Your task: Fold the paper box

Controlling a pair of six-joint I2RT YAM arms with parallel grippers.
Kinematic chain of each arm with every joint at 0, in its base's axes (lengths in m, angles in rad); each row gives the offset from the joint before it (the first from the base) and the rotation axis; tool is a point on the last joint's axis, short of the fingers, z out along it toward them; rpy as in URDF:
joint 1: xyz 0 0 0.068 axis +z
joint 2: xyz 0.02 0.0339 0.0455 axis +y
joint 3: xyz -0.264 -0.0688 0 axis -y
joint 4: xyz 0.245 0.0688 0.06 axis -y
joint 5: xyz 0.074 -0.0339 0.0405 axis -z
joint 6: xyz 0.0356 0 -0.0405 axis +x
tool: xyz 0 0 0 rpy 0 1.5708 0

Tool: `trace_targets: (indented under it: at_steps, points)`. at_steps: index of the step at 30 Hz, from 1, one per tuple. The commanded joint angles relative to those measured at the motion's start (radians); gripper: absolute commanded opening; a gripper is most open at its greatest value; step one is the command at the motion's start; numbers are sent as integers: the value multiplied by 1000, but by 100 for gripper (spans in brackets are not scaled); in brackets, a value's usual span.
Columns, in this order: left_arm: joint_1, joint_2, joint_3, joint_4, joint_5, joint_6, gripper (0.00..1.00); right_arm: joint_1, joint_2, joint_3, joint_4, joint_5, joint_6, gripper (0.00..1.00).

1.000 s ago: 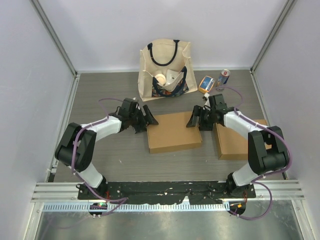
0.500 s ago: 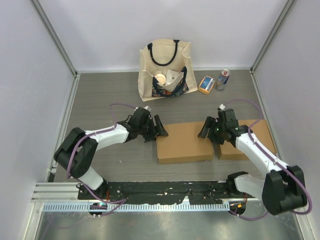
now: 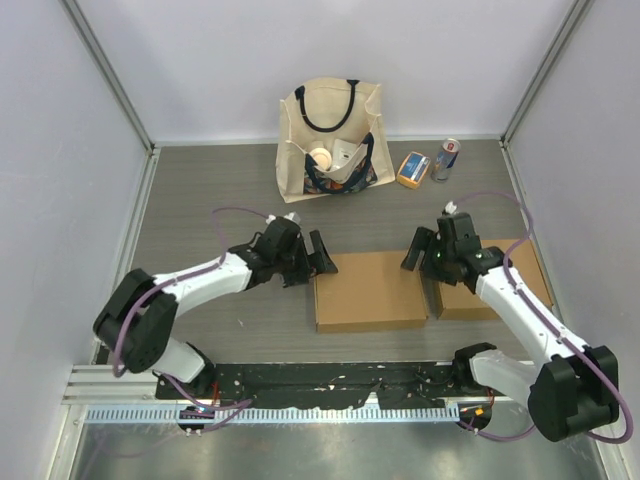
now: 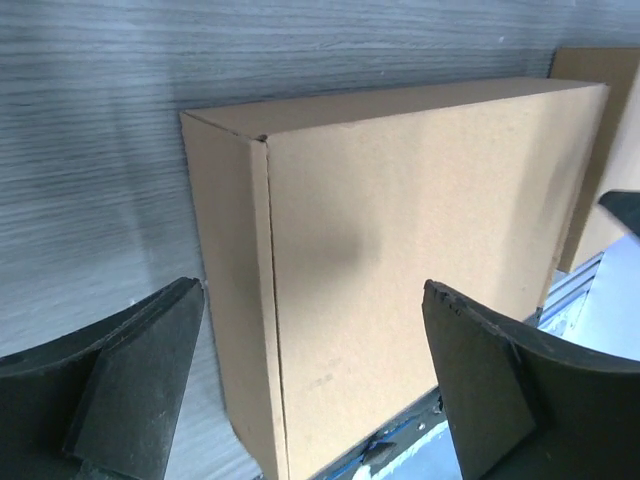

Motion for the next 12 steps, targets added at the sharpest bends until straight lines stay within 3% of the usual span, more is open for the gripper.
trace_targets:
  at_steps: [1,5,7,12]
  points:
    - [64,-212,71,-180,-95,91,96,5,-46,252,-155,210,-81,82]
    - [115,-450,267,-538,-261,284,98,5,-101,520,-377,345,-151,84]
    - [116,-523,362,-631,-264,404,98,3,-180,666,-435,363,-222,86]
    - [115,-587,625,-649,-105,449,97,5,-322,884,-350,260,-288,88]
